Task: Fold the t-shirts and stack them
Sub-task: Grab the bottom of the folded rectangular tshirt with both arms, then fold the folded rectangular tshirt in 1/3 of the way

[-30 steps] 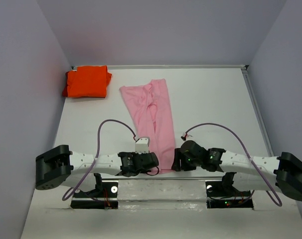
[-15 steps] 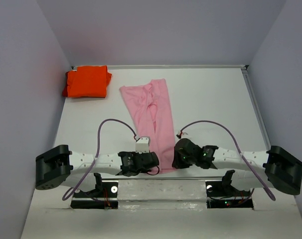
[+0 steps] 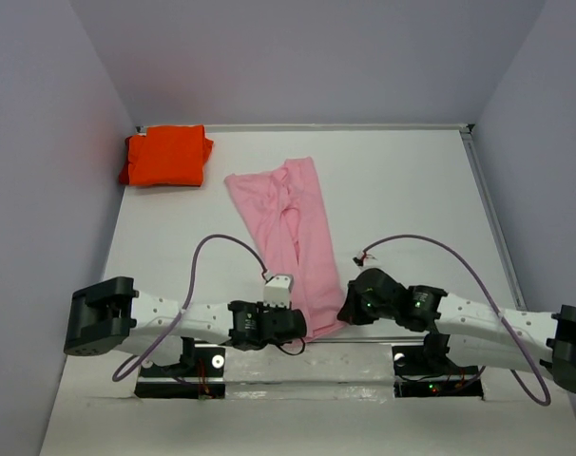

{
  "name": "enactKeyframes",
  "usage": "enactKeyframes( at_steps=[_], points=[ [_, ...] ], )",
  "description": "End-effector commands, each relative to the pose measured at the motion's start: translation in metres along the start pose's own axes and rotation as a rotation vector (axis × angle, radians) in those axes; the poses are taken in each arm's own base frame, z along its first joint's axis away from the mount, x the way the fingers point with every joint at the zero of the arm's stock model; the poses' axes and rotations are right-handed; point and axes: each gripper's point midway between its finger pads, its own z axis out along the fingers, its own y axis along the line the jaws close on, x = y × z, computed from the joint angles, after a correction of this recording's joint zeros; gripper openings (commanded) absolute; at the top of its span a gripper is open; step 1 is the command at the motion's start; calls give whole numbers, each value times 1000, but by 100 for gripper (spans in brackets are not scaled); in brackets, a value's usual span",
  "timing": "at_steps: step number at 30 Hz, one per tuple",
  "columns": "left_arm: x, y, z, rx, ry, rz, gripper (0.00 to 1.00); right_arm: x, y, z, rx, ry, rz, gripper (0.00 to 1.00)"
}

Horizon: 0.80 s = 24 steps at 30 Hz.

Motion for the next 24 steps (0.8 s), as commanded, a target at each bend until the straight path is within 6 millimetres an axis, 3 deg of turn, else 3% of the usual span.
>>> enactKeyframes(
  at_steps=[1, 7, 14, 20, 24],
  points=[
    [-5, -11, -12, 6, -39, -55, 0, 3, -4, -15, -14, -14, 40, 0],
    [-33, -10, -29, -23, -141, -57, 0, -25, 6, -32, 3, -95, -12, 0],
    [-111, -1, -69, -50, -361, -105, 0, -71, 33, -35, 52, -197, -86, 0],
    [-169, 20, -78, -88, -460, -118, 0, -112, 50, -39, 113, -302, -157, 0],
    [-195, 30, -81, -111, -510, -116, 0, -134, 53, -40, 170, -365, -193, 0]
  ],
)
